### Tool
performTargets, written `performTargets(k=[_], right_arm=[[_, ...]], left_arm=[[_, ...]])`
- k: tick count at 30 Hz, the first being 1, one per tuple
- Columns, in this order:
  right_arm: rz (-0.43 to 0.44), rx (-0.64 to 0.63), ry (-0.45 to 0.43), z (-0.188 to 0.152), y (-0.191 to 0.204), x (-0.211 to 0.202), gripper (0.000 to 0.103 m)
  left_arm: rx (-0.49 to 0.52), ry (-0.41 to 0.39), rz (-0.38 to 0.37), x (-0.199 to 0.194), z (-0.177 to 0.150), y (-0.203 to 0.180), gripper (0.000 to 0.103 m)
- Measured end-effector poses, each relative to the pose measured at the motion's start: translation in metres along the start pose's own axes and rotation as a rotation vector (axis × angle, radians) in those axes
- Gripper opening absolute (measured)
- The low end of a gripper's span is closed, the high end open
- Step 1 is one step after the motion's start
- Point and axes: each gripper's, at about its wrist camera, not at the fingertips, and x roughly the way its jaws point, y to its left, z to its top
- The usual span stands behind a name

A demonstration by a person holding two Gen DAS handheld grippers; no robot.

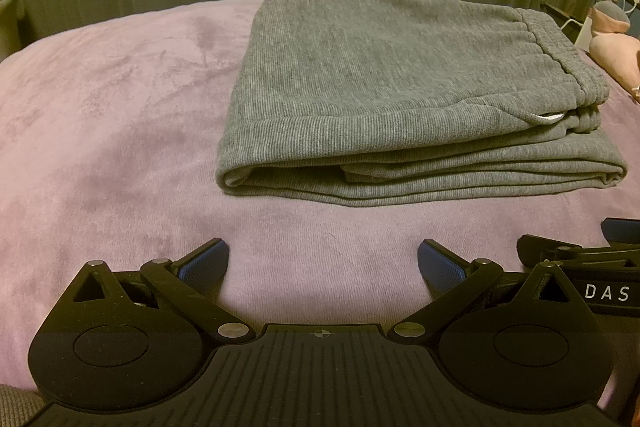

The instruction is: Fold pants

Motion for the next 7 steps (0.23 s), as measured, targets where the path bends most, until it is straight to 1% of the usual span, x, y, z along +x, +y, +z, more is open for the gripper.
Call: performTargets(k=[7], right_arm=[[0.0,0.0,0.0,0.0,-0.0013,0.0,0.099]], left_arm=[[-0.002,-0.001,0.0,0.0008,-0.001,-0.001,0.103]])
